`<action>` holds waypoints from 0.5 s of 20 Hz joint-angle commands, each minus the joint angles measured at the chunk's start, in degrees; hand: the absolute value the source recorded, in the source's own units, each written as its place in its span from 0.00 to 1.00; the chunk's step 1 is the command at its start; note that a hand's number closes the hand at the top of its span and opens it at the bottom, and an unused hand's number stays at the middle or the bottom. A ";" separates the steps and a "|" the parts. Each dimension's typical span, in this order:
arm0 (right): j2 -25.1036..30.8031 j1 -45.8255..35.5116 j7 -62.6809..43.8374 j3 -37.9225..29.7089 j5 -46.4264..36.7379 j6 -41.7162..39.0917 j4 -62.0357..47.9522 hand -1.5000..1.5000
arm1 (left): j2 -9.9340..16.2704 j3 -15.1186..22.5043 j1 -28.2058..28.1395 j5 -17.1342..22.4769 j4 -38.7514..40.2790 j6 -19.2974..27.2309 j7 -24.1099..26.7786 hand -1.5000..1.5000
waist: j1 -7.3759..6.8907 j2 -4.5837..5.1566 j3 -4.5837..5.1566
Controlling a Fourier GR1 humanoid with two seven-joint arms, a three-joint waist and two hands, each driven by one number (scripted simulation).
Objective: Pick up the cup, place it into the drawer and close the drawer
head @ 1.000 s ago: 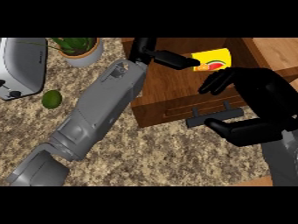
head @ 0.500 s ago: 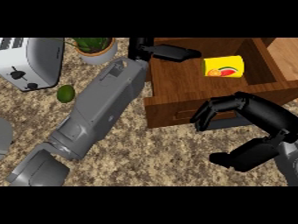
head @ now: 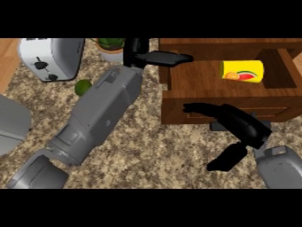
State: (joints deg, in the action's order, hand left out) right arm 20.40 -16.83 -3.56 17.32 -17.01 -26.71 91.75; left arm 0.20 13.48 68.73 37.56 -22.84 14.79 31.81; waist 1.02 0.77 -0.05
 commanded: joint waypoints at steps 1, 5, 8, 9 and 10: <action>-2.44 -2.68 3.81 4.17 -7.92 3.24 -12.63 0.00 | 0.22 -0.47 -2.32 0.21 -2.96 -1.18 0.02 0.00 | -2.93 -0.45 0.00; -3.50 -7.00 12.15 4.55 -13.33 8.13 -28.47 1.00 | 0.72 -1.07 -5.69 0.52 -5.79 -1.25 1.24 0.00 | -4.12 -0.38 -0.05; -5.19 -12.87 14.75 1.99 -14.08 10.48 -39.75 1.00 | 3.38 -0.26 -9.21 0.11 -8.52 -3.77 0.17 0.00 | -5.28 -0.23 -0.08; -4.75 -13.17 15.68 0.70 -14.01 12.03 -41.65 1.00 | 6.56 -0.92 -9.71 1.01 -9.85 -7.10 -0.94 0.00 | -6.49 -0.14 -0.11; -6.36 -16.30 16.80 0.14 -14.24 13.21 -44.78 1.00 | 5.85 -0.36 -11.58 0.54 -9.30 -7.90 0.23 0.00 | -6.46 0.21 -0.12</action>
State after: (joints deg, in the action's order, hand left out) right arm 16.61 -27.68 9.19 19.05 -29.29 -17.73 58.76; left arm 3.96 12.92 60.86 38.03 -30.06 10.15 31.91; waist -4.00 0.49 -0.01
